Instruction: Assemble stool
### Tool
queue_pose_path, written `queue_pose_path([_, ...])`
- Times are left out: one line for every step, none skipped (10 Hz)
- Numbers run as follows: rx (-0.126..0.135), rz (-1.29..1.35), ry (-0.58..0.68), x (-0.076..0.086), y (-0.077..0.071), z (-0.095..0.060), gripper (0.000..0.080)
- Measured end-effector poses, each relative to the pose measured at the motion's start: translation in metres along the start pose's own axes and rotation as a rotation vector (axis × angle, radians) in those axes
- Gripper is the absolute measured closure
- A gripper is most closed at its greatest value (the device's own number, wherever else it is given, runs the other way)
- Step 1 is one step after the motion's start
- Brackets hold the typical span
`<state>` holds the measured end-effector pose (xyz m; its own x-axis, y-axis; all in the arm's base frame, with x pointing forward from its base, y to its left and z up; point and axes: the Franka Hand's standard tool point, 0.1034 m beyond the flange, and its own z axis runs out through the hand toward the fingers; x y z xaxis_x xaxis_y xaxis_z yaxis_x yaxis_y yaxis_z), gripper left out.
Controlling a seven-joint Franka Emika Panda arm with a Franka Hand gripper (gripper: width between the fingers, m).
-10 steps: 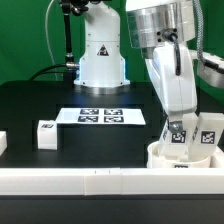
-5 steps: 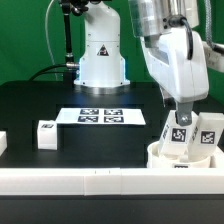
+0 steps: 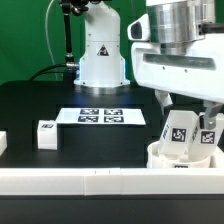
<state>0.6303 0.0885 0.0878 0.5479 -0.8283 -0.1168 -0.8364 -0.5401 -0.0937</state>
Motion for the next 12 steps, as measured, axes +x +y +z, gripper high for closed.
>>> queue_pose_path([0.004, -0.107, 0.001, -0.002, -0.002, -0.002, 0.0151])
queue_pose_path([0.009, -0.231, 0.002, -0.001, -0.003, -0.005, 0.0151])
queue_pose_path([0.015, -0.295, 0.004, 0.003, -0.002, -0.008, 0.0151])
queue_pose_path([0.017, -0.337, 0.007, 0.008, 0.000, -0.011, 0.0151])
queue_pose_path([0.017, -0.396, 0.008, 0.009, 0.001, -0.011, 0.0151])
queue_pose_path([0.015, -0.452, 0.008, 0.009, 0.001, -0.010, 0.0151])
queue_pose_path([0.014, -0.525, 0.009, 0.009, 0.001, -0.010, 0.0151])
queue_pose_path([0.013, -0.596, 0.010, 0.009, 0.001, -0.010, 0.0151])
queue_pose_path([0.012, -0.683, 0.011, 0.009, 0.001, -0.010, 0.0151])
queue_pose_path([0.011, -0.816, 0.008, 0.007, -0.001, -0.009, 0.0151])
queue_pose_path([0.012, -0.979, 0.009, 0.008, -0.003, -0.009, 0.0151])
queue_pose_path([0.012, -1.118, 0.010, 0.011, -0.002, -0.010, 0.0151])
